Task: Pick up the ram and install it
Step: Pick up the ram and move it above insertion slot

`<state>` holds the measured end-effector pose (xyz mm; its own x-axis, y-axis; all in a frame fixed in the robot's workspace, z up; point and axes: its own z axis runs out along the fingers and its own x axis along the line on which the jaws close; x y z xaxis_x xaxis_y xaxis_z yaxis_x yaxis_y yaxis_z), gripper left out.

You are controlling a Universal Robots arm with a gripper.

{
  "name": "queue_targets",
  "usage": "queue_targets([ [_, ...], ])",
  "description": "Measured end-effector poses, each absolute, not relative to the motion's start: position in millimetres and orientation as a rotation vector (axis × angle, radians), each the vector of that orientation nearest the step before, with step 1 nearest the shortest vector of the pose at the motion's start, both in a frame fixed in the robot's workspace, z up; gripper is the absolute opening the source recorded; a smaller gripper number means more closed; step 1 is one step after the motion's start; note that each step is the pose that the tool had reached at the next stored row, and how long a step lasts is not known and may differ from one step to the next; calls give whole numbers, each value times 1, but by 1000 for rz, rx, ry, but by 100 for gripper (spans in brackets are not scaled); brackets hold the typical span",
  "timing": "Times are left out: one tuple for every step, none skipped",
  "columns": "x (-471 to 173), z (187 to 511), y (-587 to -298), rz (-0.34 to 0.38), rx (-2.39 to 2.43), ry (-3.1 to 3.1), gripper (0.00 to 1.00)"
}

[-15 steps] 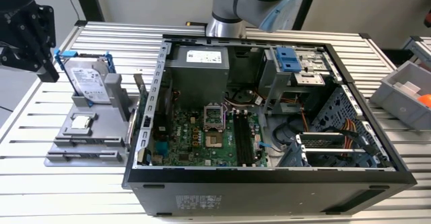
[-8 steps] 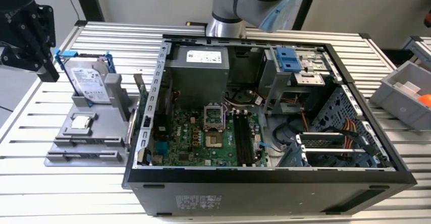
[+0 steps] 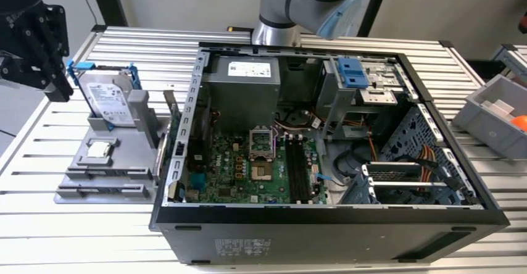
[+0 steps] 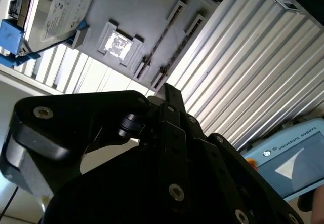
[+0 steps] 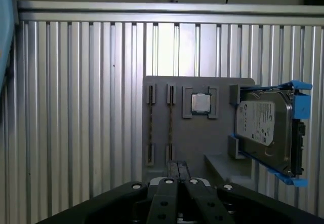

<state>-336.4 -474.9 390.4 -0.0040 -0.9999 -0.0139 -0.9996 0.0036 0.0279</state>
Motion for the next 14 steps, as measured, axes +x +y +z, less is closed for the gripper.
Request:
queue_targets([
  [-336,390,-475,-46,2210,-2218,100],
  [-336,390,-475,-46,2210,-2219,100],
  [-336,390,-475,-46,2210,-2218,100],
  [-336,390,-475,-46,2210,-2218,100],
  [-336,390,-475,-46,2210,-2218,100],
  [-336,390,-475,-46,2210,-2218,100],
  [-336,390,-475,-46,2210,-2218,100],
  [-336,390,-475,-46,2210,-2218,100],
  [-336,390,-475,-46,2210,-2218,100],
  [-336,390,-475,-46,2210,-2218,100],
  [-336,390,-475,-46,2210,-2218,100],
  [-336,390,-475,-46,2210,-2218,100],
  [-336,390,-475,-45,2213,-2217,100],
  [-336,389,-475,-43,2217,-2215,100],
])
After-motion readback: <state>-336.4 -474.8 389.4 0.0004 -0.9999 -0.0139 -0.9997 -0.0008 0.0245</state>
